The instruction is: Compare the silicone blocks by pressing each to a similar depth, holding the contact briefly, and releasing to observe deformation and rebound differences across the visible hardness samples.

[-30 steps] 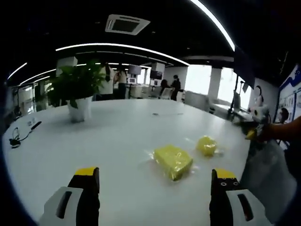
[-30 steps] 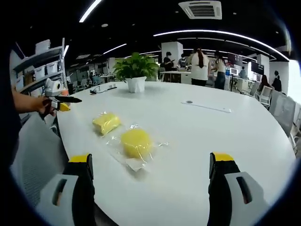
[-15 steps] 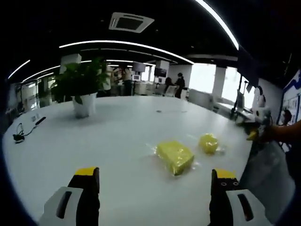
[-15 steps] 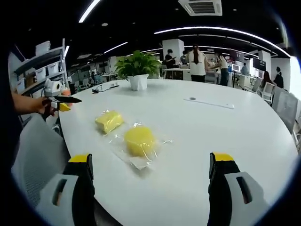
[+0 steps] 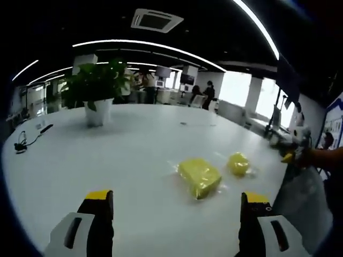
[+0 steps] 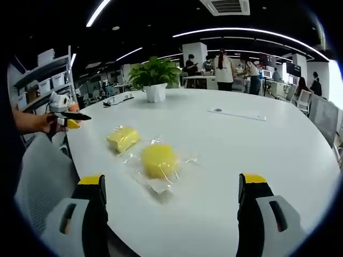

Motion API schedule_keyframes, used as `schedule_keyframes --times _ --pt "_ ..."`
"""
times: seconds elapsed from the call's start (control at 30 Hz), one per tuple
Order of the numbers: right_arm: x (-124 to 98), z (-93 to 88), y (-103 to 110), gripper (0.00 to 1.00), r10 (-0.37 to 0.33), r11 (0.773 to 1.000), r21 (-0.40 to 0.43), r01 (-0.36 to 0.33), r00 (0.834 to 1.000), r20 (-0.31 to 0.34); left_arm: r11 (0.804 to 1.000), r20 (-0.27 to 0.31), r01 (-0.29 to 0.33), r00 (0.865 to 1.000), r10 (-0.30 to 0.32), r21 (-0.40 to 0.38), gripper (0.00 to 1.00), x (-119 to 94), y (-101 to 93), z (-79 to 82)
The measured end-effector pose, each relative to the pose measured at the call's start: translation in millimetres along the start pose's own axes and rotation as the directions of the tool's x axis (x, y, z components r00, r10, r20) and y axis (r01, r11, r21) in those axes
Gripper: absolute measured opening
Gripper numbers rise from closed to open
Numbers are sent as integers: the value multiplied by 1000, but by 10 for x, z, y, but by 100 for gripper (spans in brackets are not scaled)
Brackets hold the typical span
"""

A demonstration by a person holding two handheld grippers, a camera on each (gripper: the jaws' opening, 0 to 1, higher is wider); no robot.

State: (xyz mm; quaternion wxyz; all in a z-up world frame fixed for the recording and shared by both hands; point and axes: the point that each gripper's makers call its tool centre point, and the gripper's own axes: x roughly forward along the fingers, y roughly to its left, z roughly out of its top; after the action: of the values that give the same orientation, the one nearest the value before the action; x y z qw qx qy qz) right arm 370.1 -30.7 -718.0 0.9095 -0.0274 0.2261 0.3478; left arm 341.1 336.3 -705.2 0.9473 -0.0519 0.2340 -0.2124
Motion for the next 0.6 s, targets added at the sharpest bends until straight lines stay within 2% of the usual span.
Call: schedule_keyframes --times 0.2,0.4,0.6 --pt "-6 4 2 96 -2 1000 3 2 1000 2 1000 -3 1 1000 -1 0 100 29 -28 50" --pt "-22 -15 -25 96 -9 1000 11 9 1000 6 1000 -22 18 1000 -19 -23 100 69 27 36" --pt "-35 -18 -10 96 -8 1000 16 8 1000 11 998 2 45 999 -45 -48 100 111 -33 157"
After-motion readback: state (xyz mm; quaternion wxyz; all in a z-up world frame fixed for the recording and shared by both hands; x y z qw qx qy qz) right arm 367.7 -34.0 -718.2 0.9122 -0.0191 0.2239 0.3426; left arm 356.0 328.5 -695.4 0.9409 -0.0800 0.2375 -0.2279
